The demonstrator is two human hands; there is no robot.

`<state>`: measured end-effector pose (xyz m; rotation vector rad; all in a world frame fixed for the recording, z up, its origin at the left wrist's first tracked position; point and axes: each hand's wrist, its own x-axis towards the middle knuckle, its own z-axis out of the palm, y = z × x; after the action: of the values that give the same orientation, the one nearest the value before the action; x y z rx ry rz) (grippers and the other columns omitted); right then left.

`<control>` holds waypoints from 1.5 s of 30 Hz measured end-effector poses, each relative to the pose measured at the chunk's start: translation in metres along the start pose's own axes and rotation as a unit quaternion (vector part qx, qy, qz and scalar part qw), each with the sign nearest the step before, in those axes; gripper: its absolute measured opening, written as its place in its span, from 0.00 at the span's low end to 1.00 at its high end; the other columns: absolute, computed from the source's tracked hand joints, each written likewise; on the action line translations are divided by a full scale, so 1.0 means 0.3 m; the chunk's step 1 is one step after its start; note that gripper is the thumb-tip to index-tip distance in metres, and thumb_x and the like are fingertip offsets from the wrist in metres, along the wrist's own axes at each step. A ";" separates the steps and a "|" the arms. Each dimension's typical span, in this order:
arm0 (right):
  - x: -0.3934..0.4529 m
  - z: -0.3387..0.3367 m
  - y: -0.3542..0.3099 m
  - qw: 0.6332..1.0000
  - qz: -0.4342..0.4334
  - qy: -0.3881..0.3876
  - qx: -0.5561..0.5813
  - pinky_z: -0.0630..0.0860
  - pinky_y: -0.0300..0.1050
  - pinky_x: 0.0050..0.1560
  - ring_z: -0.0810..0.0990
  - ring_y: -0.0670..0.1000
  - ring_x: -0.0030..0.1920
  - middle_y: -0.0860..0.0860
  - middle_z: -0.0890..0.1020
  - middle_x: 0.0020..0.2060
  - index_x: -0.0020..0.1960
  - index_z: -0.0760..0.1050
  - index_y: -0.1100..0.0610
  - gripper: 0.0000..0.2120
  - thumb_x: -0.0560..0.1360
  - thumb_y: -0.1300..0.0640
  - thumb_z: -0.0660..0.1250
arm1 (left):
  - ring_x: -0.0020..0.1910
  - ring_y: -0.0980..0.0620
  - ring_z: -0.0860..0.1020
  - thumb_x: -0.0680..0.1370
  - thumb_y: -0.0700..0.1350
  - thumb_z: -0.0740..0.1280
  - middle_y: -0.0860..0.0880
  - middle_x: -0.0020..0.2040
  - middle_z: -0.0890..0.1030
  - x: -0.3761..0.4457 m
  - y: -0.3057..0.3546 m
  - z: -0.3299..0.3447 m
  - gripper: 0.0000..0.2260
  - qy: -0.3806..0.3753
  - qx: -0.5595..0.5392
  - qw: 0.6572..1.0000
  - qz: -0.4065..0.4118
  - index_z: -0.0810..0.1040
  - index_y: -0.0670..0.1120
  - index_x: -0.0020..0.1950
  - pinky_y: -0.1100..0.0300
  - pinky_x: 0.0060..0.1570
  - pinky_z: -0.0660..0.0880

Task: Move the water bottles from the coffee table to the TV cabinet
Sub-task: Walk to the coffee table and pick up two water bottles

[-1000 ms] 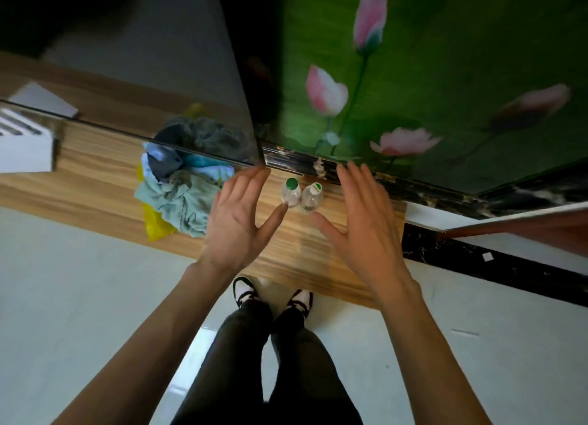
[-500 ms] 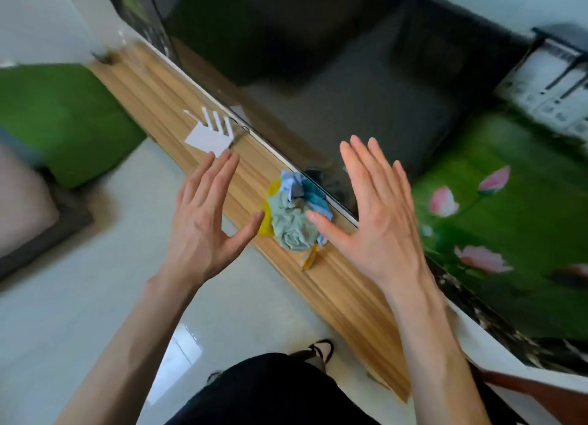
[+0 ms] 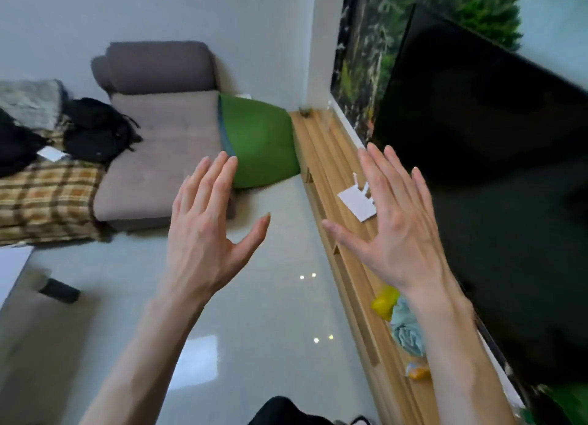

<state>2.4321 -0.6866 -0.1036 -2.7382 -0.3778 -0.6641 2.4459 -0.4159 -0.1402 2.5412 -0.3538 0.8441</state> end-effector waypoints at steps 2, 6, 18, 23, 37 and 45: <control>0.098 0.057 -0.103 0.999 -0.031 0.001 0.019 0.51 0.59 0.81 0.49 0.48 0.83 0.49 0.55 0.83 0.83 0.52 0.54 0.47 0.75 0.28 0.61 | 0.83 0.46 0.61 0.79 0.60 0.67 0.47 0.82 0.66 0.000 -0.117 -0.083 0.36 0.021 0.025 0.999 -0.028 0.65 0.44 0.82 0.42 0.78 0.63; 0.281 0.167 -0.304 0.993 -0.113 0.003 0.045 0.51 0.59 0.81 0.50 0.48 0.83 0.48 0.56 0.82 0.83 0.53 0.54 0.47 0.75 0.28 0.62 | 0.84 0.47 0.59 0.80 0.62 0.66 0.47 0.83 0.64 0.005 -0.323 -0.227 0.37 0.047 0.081 0.992 -0.080 0.63 0.45 0.83 0.41 0.79 0.62; 0.857 0.590 -0.795 0.936 -0.287 0.001 0.205 0.51 0.57 0.81 0.53 0.47 0.82 0.48 0.61 0.81 0.82 0.57 0.54 0.42 0.77 0.29 0.60 | 0.85 0.49 0.56 0.80 0.66 0.63 0.49 0.84 0.63 0.095 -0.848 -0.449 0.37 0.089 0.238 0.943 -0.216 0.61 0.47 0.83 0.44 0.81 0.60; 1.118 0.752 -0.957 0.908 -0.344 -0.030 0.239 0.50 0.55 0.81 0.52 0.47 0.82 0.49 0.60 0.81 0.82 0.56 0.54 0.43 0.77 0.28 0.57 | 0.85 0.51 0.55 0.79 0.66 0.63 0.50 0.84 0.62 0.185 -1.008 -0.498 0.38 0.096 0.291 0.907 -0.288 0.60 0.48 0.84 0.45 0.82 0.59; 1.476 1.080 -1.584 0.792 -0.500 -0.082 0.341 0.53 0.59 0.81 0.53 0.48 0.82 0.50 0.61 0.81 0.82 0.58 0.55 0.43 0.77 0.27 0.56 | 0.84 0.48 0.59 0.79 0.64 0.64 0.47 0.83 0.65 0.166 -1.372 -0.680 0.37 0.152 0.390 0.790 -0.448 0.63 0.45 0.82 0.41 0.80 0.61; 1.544 1.233 -2.015 0.746 -0.553 -0.090 0.359 0.54 0.61 0.80 0.51 0.47 0.82 0.48 0.59 0.82 0.82 0.55 0.53 0.44 0.77 0.26 0.56 | 0.84 0.52 0.56 0.79 0.65 0.64 0.50 0.83 0.63 0.078 -1.661 -0.860 0.36 0.190 0.406 0.755 -0.479 0.62 0.48 0.83 0.43 0.81 0.60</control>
<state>2.7852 0.0817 -0.0610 -1.5970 -1.9015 -0.3218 2.5175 0.1398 -0.1014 2.5282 1.6366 1.1322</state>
